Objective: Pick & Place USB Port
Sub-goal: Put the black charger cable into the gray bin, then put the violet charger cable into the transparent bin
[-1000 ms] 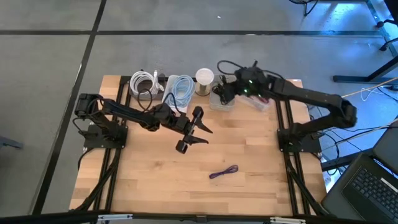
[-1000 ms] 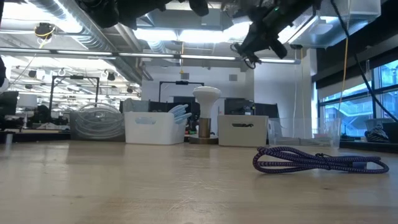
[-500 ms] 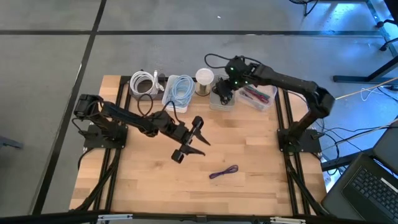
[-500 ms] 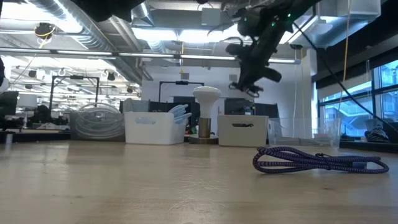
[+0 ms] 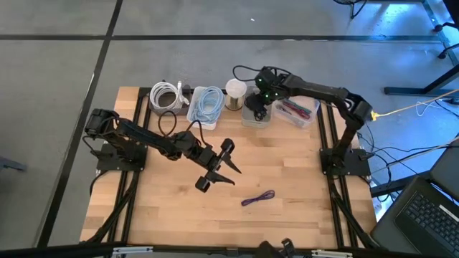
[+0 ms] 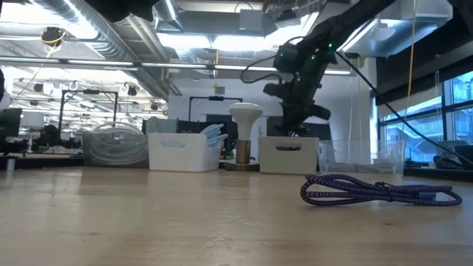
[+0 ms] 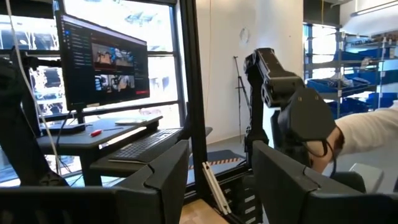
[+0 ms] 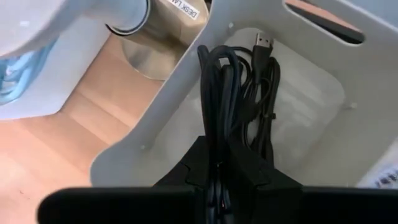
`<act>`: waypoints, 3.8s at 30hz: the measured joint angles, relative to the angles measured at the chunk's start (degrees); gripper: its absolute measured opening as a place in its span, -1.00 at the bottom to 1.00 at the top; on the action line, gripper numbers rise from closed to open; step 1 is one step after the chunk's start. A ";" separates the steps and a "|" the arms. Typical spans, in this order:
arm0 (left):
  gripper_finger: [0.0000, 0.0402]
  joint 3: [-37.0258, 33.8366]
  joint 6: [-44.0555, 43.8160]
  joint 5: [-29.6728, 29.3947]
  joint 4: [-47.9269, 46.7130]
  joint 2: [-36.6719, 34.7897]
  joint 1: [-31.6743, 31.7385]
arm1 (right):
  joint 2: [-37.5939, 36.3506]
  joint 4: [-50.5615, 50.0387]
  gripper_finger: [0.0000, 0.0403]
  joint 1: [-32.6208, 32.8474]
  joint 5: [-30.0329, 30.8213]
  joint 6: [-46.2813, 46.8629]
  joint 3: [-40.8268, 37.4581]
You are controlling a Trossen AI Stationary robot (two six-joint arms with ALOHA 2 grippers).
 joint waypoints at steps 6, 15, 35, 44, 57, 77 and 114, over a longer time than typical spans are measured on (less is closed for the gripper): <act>-0.18 0.00 0.00 0.00 0.00 0.00 0.00 | 3.60 2.21 -0.86 -0.01 -0.70 -0.16 0.00; -0.16 0.00 0.00 0.00 0.00 0.00 0.00 | 8.27 2.55 -0.86 -0.13 -0.80 -1.45 0.01; -0.17 -0.02 0.02 0.00 0.02 0.00 0.00 | 2.68 2.06 0.02 -0.38 1.36 -3.11 0.00; -0.16 -0.02 -2.11 4.56 0.00 0.00 0.07 | -11.24 -6.95 0.03 3.39 -1.91 -8.06 0.00; -0.20 -0.04 -19.67 49.04 3.72 -0.19 -4.68 | -20.62 -27.99 0.04 23.14 -4.97 -1.74 0.00; -0.20 -0.04 -21.20 49.00 6.34 -0.22 -5.25 | -20.43 -9.52 0.04 57.52 -6.16 7.80 -11.13; -0.50 0.00 -10.01 -57.94 -45.15 -5.34 -1.48 | -2.96 10.68 0.04 60.84 -4.40 -1.64 -17.35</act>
